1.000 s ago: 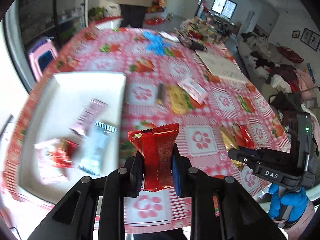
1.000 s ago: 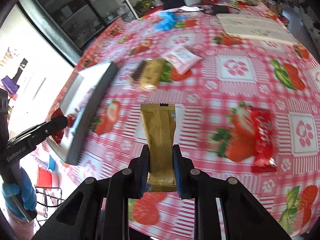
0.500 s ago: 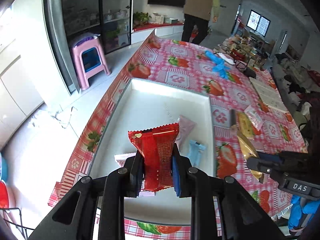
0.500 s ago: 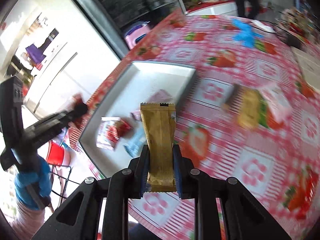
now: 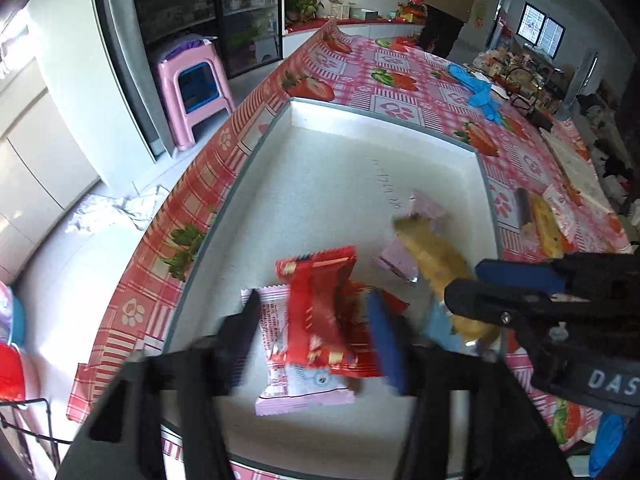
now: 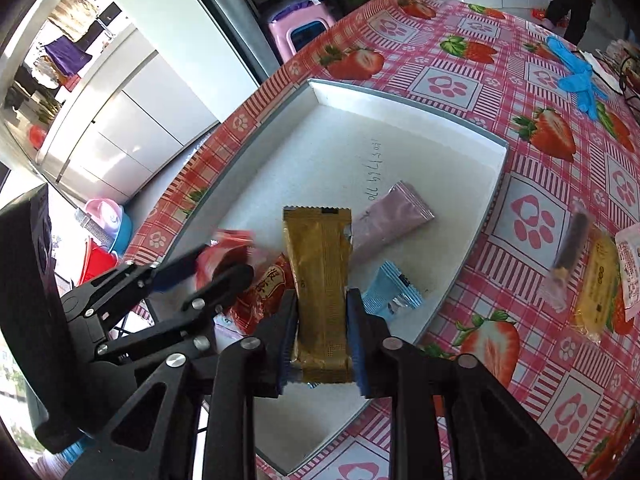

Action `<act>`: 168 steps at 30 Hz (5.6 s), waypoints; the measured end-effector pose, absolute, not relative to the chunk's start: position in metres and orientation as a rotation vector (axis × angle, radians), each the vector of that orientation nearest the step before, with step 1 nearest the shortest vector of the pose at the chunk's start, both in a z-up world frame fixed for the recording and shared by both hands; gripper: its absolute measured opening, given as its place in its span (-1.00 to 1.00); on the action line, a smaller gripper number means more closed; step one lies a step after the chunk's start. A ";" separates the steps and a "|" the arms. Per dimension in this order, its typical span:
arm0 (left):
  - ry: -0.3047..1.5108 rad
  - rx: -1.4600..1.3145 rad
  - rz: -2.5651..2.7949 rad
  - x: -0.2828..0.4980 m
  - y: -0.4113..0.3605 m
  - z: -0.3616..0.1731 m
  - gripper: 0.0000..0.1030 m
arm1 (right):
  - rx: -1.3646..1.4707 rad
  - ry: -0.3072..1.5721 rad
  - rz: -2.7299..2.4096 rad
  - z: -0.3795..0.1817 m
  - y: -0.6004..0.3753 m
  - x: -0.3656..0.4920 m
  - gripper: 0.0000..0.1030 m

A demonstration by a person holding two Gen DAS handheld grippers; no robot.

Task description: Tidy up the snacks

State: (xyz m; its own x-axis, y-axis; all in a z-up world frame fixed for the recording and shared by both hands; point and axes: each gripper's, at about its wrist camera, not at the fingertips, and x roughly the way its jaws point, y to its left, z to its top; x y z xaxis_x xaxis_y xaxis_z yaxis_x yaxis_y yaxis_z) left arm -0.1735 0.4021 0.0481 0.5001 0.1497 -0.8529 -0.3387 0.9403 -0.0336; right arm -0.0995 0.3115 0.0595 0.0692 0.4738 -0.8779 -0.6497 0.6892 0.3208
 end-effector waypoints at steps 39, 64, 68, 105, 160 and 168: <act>1.165 -0.003 0.115 0.003 0.216 0.011 0.70 | -0.033 1.224 0.270 0.031 -0.050 -0.084 1.00; 1.062 -0.042 -0.006 -0.120 0.184 0.017 0.60 | -0.113 1.153 0.318 0.022 -0.056 -0.130 0.20; 1.052 0.016 0.021 -0.114 0.181 0.023 0.60 | -0.062 1.131 0.240 0.023 -0.070 -0.135 0.92; 0.943 -0.031 0.049 -0.107 0.185 -0.005 1.00 | -0.103 0.848 0.220 -0.002 -0.052 -0.146 1.00; 0.941 -0.031 0.048 -0.108 0.185 -0.005 1.00 | -0.105 0.844 0.220 -0.003 -0.052 -0.149 1.00; 0.945 -0.030 0.049 -0.109 0.185 -0.005 1.00 | -0.120 0.917 0.226 0.001 -0.049 -0.140 1.00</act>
State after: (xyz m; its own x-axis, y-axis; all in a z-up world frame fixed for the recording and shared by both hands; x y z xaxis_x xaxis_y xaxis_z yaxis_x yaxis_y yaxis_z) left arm -0.1085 0.1853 -0.0054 0.5847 0.0287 -0.8107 -0.0554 0.9985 -0.0046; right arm -0.1400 -0.0494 0.0012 0.5870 0.1422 -0.7970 -0.2442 0.9697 -0.0069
